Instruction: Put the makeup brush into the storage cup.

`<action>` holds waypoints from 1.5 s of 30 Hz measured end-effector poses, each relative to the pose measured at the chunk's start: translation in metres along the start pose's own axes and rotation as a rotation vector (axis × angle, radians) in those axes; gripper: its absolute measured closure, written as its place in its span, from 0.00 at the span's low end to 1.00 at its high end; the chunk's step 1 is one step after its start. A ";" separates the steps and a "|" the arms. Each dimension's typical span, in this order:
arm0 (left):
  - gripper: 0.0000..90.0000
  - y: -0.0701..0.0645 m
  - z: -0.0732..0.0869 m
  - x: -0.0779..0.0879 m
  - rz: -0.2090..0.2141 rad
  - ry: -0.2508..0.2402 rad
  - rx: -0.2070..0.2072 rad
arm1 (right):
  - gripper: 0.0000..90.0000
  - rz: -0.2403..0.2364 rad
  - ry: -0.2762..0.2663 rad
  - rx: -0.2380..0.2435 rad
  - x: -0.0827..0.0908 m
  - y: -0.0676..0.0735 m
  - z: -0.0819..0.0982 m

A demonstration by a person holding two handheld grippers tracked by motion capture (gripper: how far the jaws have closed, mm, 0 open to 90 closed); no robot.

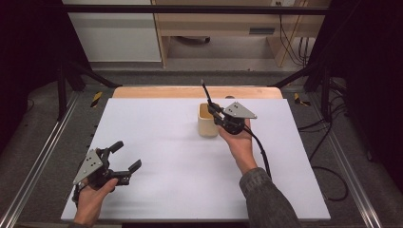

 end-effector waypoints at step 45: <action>0.04 -0.002 0.002 -0.002 0.017 0.010 -0.002 | 0.88 0.016 0.008 0.055 -0.011 0.001 0.011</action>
Point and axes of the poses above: each handheld gripper's, and its own axes: x roughly backward along the jaws, z roughly out of its underside, y roughly to its left, the point moved 3 cm from there along -x, roughly forward along the jaws, and after that the axes turned 7 degrees about x, right-handed, at the moved point
